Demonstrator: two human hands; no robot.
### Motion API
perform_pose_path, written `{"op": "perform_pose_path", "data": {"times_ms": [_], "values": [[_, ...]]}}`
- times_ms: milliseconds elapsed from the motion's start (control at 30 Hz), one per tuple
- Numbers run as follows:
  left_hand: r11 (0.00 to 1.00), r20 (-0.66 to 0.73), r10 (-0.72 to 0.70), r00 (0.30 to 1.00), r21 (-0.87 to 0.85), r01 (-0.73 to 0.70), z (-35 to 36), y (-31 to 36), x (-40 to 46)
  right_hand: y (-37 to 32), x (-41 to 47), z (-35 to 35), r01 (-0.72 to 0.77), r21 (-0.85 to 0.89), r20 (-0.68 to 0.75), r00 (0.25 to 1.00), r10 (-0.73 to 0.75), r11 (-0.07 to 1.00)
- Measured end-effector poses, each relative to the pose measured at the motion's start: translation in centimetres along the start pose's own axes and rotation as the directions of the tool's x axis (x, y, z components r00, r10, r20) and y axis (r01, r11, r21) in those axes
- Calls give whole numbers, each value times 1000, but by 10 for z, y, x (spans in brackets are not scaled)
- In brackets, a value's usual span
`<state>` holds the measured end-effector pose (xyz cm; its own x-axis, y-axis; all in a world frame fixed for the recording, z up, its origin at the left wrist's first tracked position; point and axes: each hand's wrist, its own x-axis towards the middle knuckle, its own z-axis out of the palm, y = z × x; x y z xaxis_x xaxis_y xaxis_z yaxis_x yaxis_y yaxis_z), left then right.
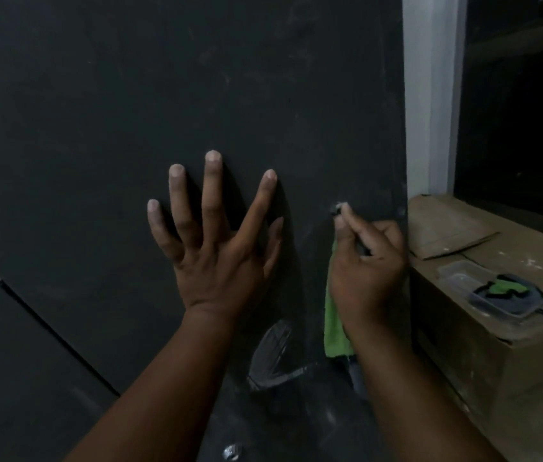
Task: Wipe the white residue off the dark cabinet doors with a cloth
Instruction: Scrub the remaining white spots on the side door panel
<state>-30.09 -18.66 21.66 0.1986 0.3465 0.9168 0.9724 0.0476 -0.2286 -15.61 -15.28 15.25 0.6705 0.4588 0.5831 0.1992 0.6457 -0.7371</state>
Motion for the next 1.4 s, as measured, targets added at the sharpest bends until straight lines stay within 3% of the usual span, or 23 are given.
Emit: {"op": "perform_pose_path", "data": {"times_ms": [100, 167, 300, 467, 600, 667, 733, 833, 933, 1033, 1133, 1267, 1400], "values": [[1000, 3, 15, 1000, 18, -15, 4, 2, -2, 12, -29, -7, 186, -29, 148, 973, -179, 982], [1000, -10, 23, 1000, 20, -22, 6, 3, -2, 31, -41, -21, 201, -74, 196, 963, -183, 977], [999, -19, 43, 999, 16, -43, 10, 3, -2, 45, -20, -30, 40, -112, 31, 999, -36, 993], [999, -18, 34, 999, 18, -33, 10, 8, -2, 17, 9, 0, -7, -50, -125, 992, 1, 999], [999, -12, 34, 999, 10, -34, 9, 9, -3, 10, -17, 6, 198, -60, 8, 980, -198, 978], [999, -11, 51, 999, 20, -50, 9, 8, -4, 22, -25, -5, 236, -72, 80, 970, -231, 969], [997, -1, 73, 997, 32, -72, 10, 6, -4, 33, -20, -17, 144, -112, 54, 989, -139, 983], [994, 8, 96, 995, 42, -97, 11, 5, -5, 36, 6, -20, -55, -95, -98, 994, 45, 994], [996, 9, 84, 996, 34, -84, 12, 6, -5, 21, 25, -8, -92, -10, -162, 983, 89, 996], [997, 5, 77, 997, 28, -77, 12, 8, -6, 3, 11, 5, 59, -37, -58, 996, -61, 998], [997, -1, 74, 997, 32, -74, 12, 8, -5, 2, -12, 5, 264, -12, 123, 958, -260, 965], [996, -16, 78, 997, 39, -78, 13, 8, -6, 14, -6, -7, 369, -15, 221, 908, -356, 929], [997, -19, 71, 997, 45, -70, 16, 8, -6, 19, 25, -3, 162, -44, 0, 987, -162, 986]]}}
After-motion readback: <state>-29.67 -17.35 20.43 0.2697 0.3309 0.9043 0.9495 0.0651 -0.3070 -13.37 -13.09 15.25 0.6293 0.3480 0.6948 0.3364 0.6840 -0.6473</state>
